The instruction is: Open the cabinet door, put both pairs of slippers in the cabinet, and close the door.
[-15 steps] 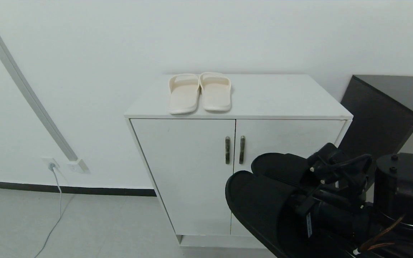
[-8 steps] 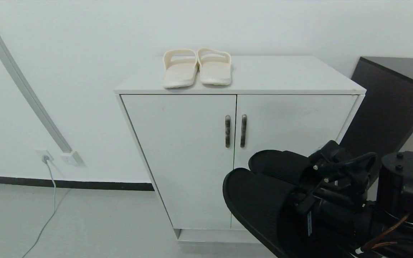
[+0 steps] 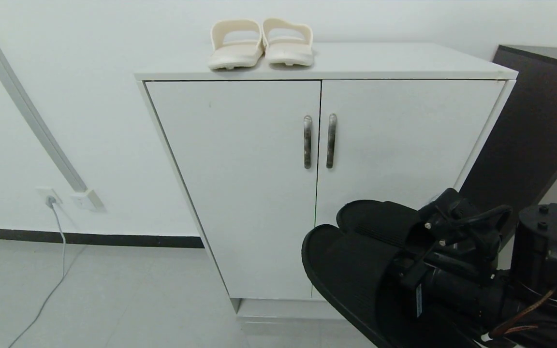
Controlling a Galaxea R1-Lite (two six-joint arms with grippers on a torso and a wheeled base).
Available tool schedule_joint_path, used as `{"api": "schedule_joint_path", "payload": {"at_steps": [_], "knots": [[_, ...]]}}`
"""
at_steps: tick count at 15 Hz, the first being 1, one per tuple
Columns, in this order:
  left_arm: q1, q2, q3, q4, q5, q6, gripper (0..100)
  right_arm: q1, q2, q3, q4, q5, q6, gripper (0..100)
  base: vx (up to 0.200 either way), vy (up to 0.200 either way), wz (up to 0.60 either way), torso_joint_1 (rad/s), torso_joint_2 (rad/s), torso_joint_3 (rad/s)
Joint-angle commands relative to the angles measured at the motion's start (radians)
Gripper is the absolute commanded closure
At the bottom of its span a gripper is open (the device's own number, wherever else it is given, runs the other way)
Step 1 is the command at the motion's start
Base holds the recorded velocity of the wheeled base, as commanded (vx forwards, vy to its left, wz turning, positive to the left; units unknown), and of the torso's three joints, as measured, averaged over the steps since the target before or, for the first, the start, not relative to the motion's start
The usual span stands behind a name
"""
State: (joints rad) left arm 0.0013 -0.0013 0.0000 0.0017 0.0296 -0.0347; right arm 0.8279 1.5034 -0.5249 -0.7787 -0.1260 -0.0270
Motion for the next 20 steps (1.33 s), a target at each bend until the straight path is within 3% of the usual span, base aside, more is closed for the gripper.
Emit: {"api": "schedule_joint_path", "payload": {"at_steps": [1,6,8,9,10,11,13,17,20], "knots": [[0.002,0.001,0.000,-0.002,0.001,0.004,0,-0.001,-0.002,0.002,-0.004,0.000,-0.001,100,0.000,0.000,0.00,-0.032,0.44,0.393],[-0.012,0.069,-0.006,-0.006,-0.005,0.036,0,-0.003,0.031,0.011,-0.005,0.003,0.004,100,0.000,0.000,0.00,-0.010,0.27,0.260],[-0.015,0.136,-0.144,-0.022,-0.027,0.013,0,-0.003,0.040,0.023,-0.005,0.005,0.007,100,0.000,0.000,0.00,0.001,0.02,0.025],[-0.017,0.159,-0.164,-0.017,-0.034,0.007,0,-0.003,0.041,0.022,-0.005,0.005,0.007,100,0.000,0.000,0.00,0.000,0.00,0.000],[-0.017,0.250,-0.202,-0.019,-0.091,-0.021,0,-0.003,0.052,0.020,-0.014,0.003,0.007,100,0.000,0.000,0.00,0.000,0.00,0.000],[-0.017,0.342,-0.233,-0.023,-0.238,-0.093,0,-0.003,0.054,0.025,-0.037,0.003,0.006,100,0.000,0.000,0.00,0.000,0.00,0.000],[-0.017,0.475,-0.270,-0.108,-0.402,-0.195,0,-0.007,0.051,0.026,-0.042,0.003,0.007,100,0.000,0.000,0.00,0.000,0.00,0.000],[-0.024,0.759,-0.330,-0.365,-0.566,-0.180,0,-0.006,0.051,0.037,-0.042,0.005,-0.008,100,0.000,0.000,0.00,0.000,0.00,0.000],[-0.127,0.917,-0.454,-0.396,-0.582,-0.159,0,-0.007,0.051,0.040,-0.073,0.054,-0.005,100,0.000,0.000,0.00,0.000,0.00,0.000]]}}
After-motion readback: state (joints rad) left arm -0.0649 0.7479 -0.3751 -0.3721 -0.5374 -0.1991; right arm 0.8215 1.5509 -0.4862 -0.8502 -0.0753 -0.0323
